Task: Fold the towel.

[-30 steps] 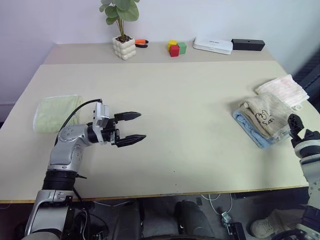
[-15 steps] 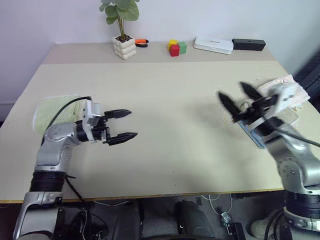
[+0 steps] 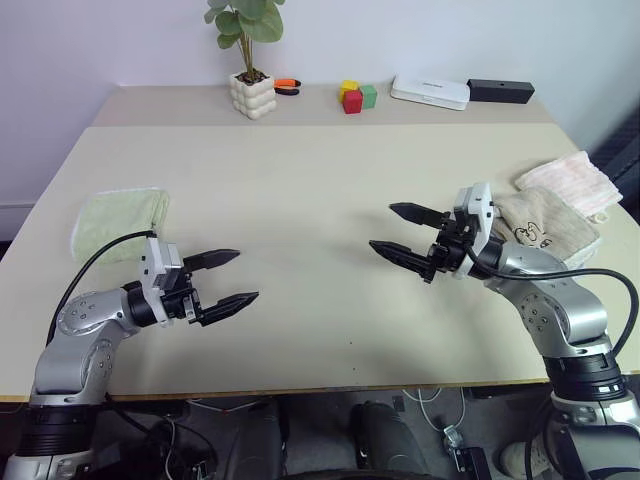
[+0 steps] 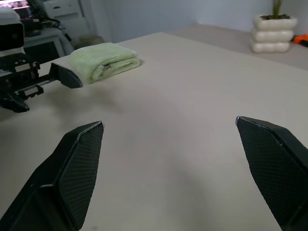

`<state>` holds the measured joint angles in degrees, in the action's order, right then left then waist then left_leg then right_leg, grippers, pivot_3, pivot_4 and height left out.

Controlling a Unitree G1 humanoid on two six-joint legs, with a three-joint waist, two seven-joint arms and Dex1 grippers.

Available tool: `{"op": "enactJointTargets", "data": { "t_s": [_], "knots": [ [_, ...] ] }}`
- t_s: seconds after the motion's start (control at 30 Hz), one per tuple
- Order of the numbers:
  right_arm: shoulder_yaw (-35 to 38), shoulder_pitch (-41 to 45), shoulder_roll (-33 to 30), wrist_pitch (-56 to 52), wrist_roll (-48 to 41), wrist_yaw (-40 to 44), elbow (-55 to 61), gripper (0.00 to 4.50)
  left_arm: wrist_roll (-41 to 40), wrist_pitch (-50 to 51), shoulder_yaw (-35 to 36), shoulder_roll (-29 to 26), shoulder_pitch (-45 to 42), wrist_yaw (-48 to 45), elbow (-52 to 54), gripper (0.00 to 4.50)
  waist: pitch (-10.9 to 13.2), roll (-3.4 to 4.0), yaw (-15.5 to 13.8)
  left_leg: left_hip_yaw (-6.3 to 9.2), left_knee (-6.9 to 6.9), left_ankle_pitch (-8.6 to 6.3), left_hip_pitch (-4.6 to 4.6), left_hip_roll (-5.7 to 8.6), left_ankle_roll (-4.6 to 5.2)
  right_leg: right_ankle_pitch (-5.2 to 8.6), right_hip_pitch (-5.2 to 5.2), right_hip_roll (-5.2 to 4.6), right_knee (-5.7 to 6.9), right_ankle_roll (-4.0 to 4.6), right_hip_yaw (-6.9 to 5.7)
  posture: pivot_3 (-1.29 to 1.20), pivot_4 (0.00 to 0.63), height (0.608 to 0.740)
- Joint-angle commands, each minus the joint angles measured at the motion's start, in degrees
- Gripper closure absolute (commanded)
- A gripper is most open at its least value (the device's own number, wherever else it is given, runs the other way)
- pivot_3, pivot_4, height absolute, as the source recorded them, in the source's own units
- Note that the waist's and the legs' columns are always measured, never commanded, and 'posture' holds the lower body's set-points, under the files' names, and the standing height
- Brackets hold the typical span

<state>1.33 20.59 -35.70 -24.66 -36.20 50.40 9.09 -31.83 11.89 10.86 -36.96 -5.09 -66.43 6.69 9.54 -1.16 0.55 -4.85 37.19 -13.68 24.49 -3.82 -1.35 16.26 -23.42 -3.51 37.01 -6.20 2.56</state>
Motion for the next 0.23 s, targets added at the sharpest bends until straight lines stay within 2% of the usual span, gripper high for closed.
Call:
{"op": "enactJointTargets", "data": {
  "t_s": [0.03, 0.23],
  "knots": [
    [3.3, -1.2, -1.8, -0.7, -0.4, 0.2, 2.9, 0.03, 0.0, -2.0, 0.1, 0.1, -1.8, -0.9, -1.4, 0.00, 0.0, 0.00, 0.0, 0.00, 0.00, 0.00, 0.00, 0.00, 0.00, 0.00, 0.00, 0.00, 0.00, 0.00, 0.00, 0.00, 0.150, 0.735],
    [5.8, -2.9, -3.2, -3.0, -0.9, -0.8, 6.0, 0.03, 0.1, -2.8, -1.6, 2.4, -4.9, 0.3, -2.6, 0.00, 0.0, 0.00, 0.1, 0.00, -0.01, 0.00, 0.00, 0.00, 0.00, -0.01, -0.01, 0.03, 0.00, -0.02, 0.00, 0.00, 0.150, 0.735]
  ]
}}
